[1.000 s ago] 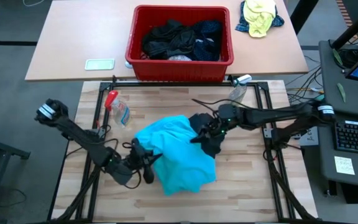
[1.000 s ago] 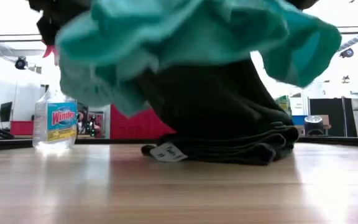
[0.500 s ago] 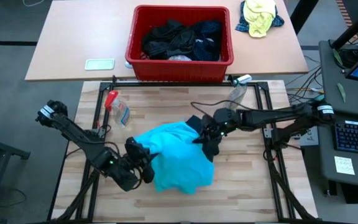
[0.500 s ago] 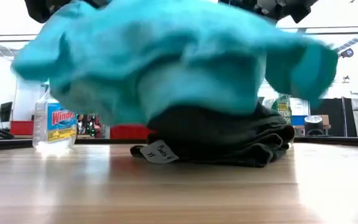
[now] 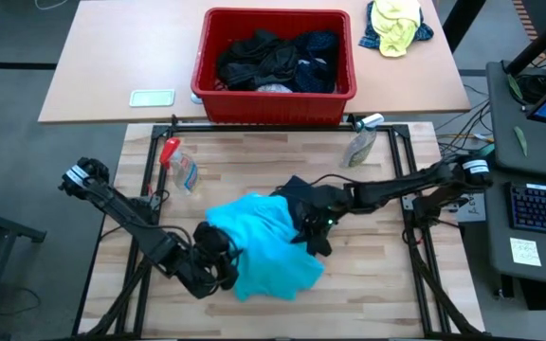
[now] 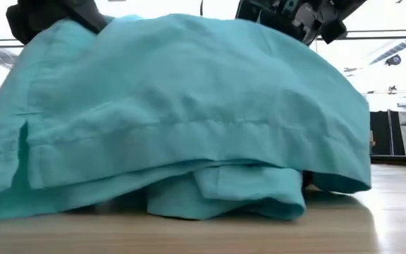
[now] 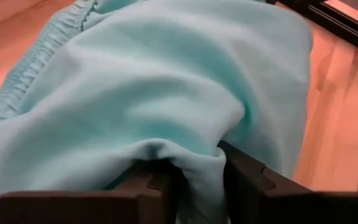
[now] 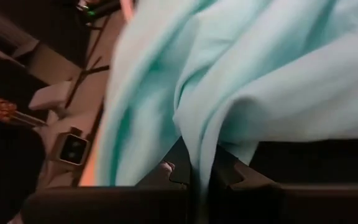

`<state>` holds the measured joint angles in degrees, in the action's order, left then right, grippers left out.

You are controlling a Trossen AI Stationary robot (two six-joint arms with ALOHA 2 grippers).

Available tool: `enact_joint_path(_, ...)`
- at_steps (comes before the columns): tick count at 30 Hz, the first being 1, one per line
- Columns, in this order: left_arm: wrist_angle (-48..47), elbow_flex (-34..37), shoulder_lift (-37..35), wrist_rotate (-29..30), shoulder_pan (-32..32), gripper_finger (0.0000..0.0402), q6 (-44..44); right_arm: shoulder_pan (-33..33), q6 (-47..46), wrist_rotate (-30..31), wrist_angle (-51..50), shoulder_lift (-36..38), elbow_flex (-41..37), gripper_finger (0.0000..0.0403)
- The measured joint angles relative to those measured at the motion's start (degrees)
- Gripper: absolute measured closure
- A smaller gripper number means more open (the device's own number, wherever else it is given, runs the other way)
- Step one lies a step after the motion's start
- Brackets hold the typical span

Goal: Fold Laundry from Bin
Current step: Fold the light blue shorts

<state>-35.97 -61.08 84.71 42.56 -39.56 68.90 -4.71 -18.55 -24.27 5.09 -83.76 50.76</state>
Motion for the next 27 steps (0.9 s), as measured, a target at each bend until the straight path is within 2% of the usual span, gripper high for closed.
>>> enact_joint_path(6, 0.25, 0.0, -2.42, 1.61, -1.3, 0.0344, -2.77, -0.8, 0.04, 0.11, 0.29, 4.68, 1.8, 0.0393)
enact_joint_path(13, 1.69, -2.53, -5.77, 11.42, -2.92, 0.0393, -14.47, -0.8, 0.6, 0.21, 0.38, 6.84, 6.48, 0.0393)
enact_joint_path(18, 1.55, -7.74, -5.76, 12.55, -3.0, 0.0387, -22.89, -0.83, 2.74, 2.74, -0.9, 6.73, 9.73, 0.0393)
enact_joint_path(22, 1.04, -9.53, -4.89, 11.09, -3.04, 0.0374, -21.93, -0.98, 2.99, 3.28, -2.82, 6.73, 9.75, 0.0393)
enact_joint_path(27, 0.24, -8.23, -3.67, 8.61, -3.47, 0.0375, -16.77, -1.82, 1.92, 5.53, -3.3, 6.71, 6.02, 0.0392)
